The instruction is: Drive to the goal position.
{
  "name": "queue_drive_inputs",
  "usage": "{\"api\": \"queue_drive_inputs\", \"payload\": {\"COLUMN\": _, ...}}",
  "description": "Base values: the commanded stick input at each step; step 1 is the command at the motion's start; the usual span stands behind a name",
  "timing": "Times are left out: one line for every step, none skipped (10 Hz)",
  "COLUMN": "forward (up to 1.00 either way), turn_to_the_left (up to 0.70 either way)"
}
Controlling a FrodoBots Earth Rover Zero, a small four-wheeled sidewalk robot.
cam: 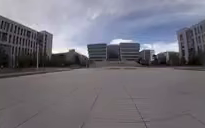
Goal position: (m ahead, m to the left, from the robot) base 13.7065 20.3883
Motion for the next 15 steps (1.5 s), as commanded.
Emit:
{"api": "queue_drive_inputs", "payload": {"forward": 0.7, "turn_to_the_left": 0.0}}
{"api": "queue_drive_inputs", "payload": {"forward": 0.7, "turn_to_the_left": 0.0}}
{"api": "queue_drive_inputs", "payload": {"forward": 0.7, "turn_to_the_left": 0.0}}
{"api": "queue_drive_inputs", "payload": {"forward": 0.7, "turn_to_the_left": 0.0}}
{"api": "queue_drive_inputs", "payload": {"forward": 0.7, "turn_to_the_left": 0.0}}
{"api": "queue_drive_inputs", "payload": {"forward": 0.7, "turn_to_the_left": 0.0}}
{"api": "queue_drive_inputs", "payload": {"forward": 0.7, "turn_to_the_left": 0.0}}
{"api": "queue_drive_inputs", "payload": {"forward": 0.7, "turn_to_the_left": 0.0}}
{"api": "queue_drive_inputs", "payload": {"forward": 0.7, "turn_to_the_left": 0.0}}
{"api": "queue_drive_inputs", "payload": {"forward": 0.7, "turn_to_the_left": 0.0}}
{"api": "queue_drive_inputs", "payload": {"forward": 0.7, "turn_to_the_left": 0.0}}
{"api": "queue_drive_inputs", "payload": {"forward": 0.7, "turn_to_the_left": 0.0}}
{"api": "queue_drive_inputs", "payload": {"forward": 0.7, "turn_to_the_left": 0.0}}
{"api": "queue_drive_inputs", "payload": {"forward": 0.7, "turn_to_the_left": 0.0}}
{"api": "queue_drive_inputs", "payload": {"forward": 0.7, "turn_to_the_left": 0.0}}
